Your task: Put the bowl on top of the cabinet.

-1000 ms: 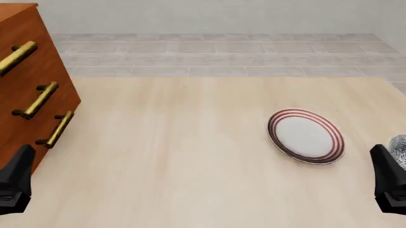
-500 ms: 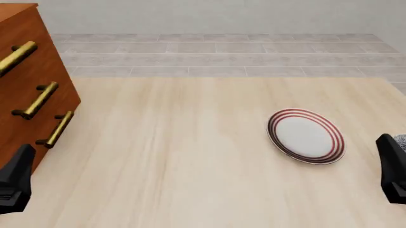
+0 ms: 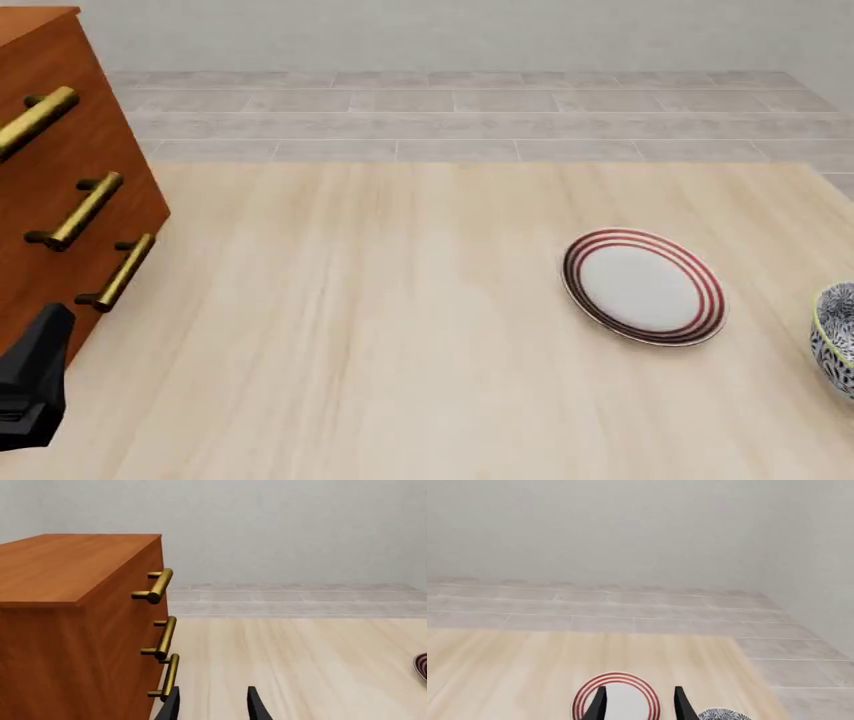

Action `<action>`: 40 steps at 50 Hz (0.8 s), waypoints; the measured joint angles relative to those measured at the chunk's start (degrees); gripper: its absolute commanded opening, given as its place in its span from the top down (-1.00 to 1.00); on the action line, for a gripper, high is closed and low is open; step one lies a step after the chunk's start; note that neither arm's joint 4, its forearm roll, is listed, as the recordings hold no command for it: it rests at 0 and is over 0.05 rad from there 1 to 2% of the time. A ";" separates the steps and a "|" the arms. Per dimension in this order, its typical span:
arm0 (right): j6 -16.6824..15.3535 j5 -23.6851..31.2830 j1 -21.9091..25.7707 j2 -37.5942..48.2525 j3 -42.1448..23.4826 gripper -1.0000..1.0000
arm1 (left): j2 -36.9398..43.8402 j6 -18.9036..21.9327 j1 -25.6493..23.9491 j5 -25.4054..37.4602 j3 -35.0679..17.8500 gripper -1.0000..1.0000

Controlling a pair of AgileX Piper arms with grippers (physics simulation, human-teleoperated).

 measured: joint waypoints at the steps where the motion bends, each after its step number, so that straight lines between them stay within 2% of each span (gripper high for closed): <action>1: -0.17 0.18 -0.39 0.42 -0.42 -1.00 | 0.00 0.00 -0.02 0.00 0.01 -1.00; 24: 0.17 5.10 -7.57 8.74 -9.80 -1.00 | -0.03 0.01 -0.45 0.02 0.06 -1.00; 40: -0.21 7.58 -11.57 14.19 -13.69 -1.00 | 0.04 -0.35 -0.89 0.07 0.06 -1.00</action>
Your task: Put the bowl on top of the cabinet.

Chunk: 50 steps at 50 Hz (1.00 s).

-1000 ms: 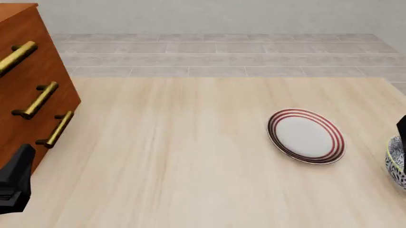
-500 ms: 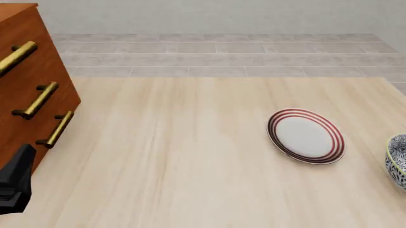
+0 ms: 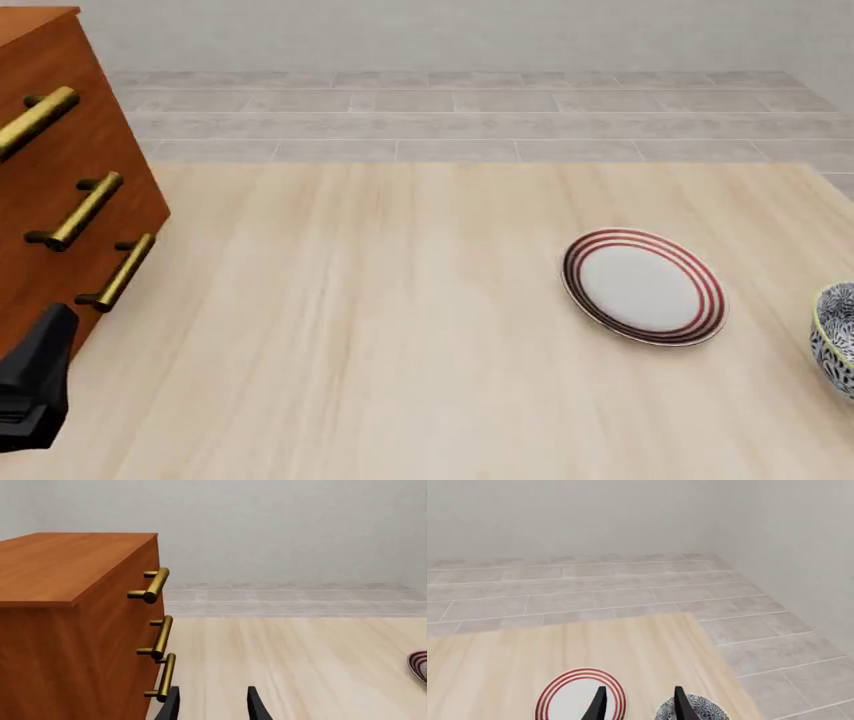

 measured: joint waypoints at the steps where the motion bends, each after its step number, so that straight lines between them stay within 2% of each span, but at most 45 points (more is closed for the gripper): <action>1: -0.03 0.20 -0.34 0.47 -0.25 -1.00 | 0.01 -0.04 -0.02 0.00 0.00 -1.00; 25: 0.58 5.07 -7.31 9.35 -5.69 -1.00 | 0.24 -0.46 -0.34 0.07 0.00 -1.00; 50: 1.37 6.82 -14.04 14.10 -4.75 -1.00 | 2.14 0.14 -0.92 -1.07 0.14 -1.00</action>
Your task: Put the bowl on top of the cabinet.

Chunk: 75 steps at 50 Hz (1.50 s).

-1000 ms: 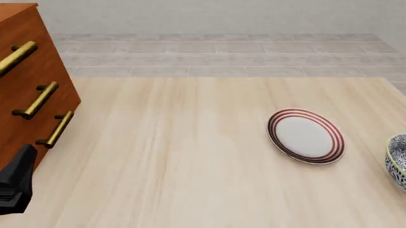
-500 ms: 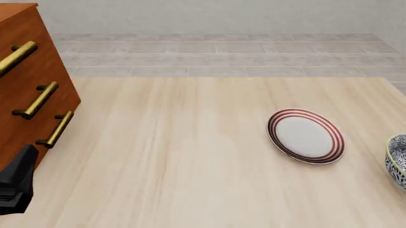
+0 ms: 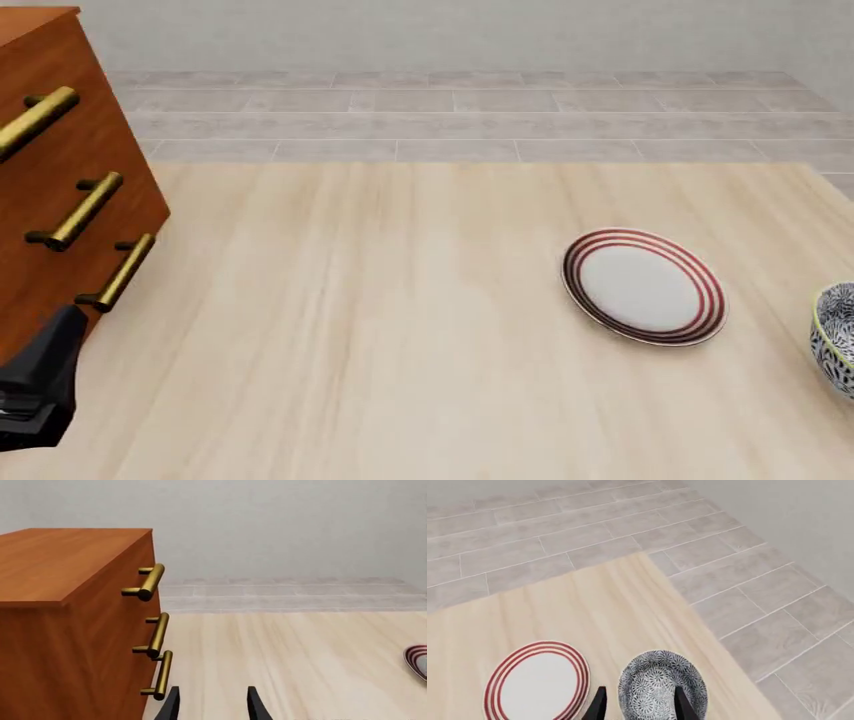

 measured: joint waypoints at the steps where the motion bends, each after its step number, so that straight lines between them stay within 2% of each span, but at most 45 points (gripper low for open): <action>1: -0.03 -0.04 -0.23 0.10 0.09 -1.00 | 0.04 0.02 -0.01 -0.02 0.00 -1.00; 34: -3.15 -6.17 -6.46 3.34 5.83 -1.00 | 1.08 0.23 -0.12 -0.29 0.07 -1.00; 75: -3.65 -16.26 -13.80 9.74 12.08 -1.00 | 4.98 0.70 -0.20 -2.65 0.10 -1.00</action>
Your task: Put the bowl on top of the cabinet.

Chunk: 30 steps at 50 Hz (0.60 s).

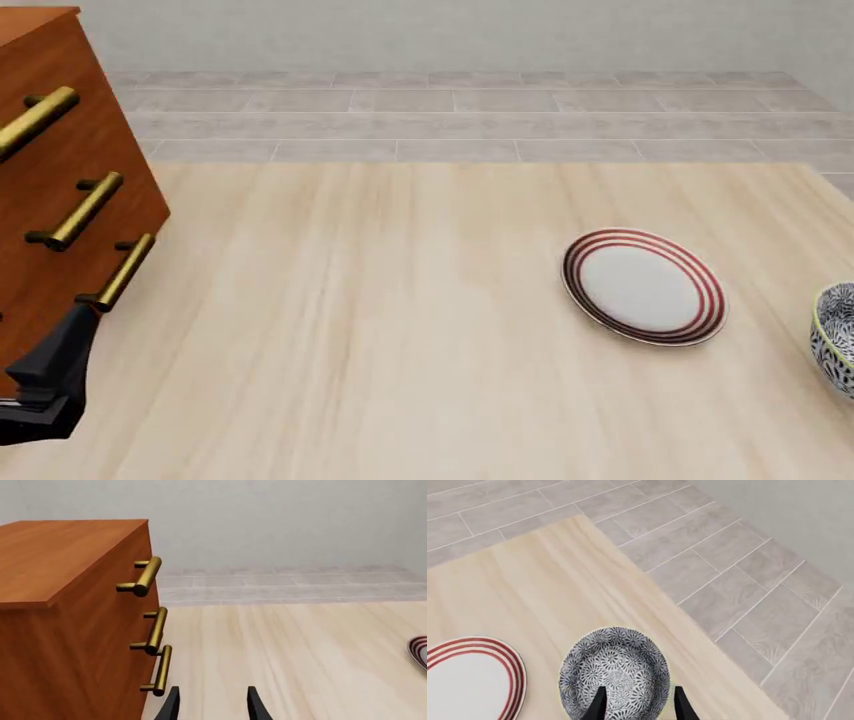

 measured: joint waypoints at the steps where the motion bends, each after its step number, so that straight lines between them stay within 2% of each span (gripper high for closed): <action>1: 0.00 -0.23 -0.14 0.19 0.11 -1.00 | -0.04 0.01 0.01 0.07 0.00 -1.00; 30: -0.68 -10.12 -4.93 9.70 3.39 -1.00 | -0.13 0.37 0.19 0.76 0.00 -1.00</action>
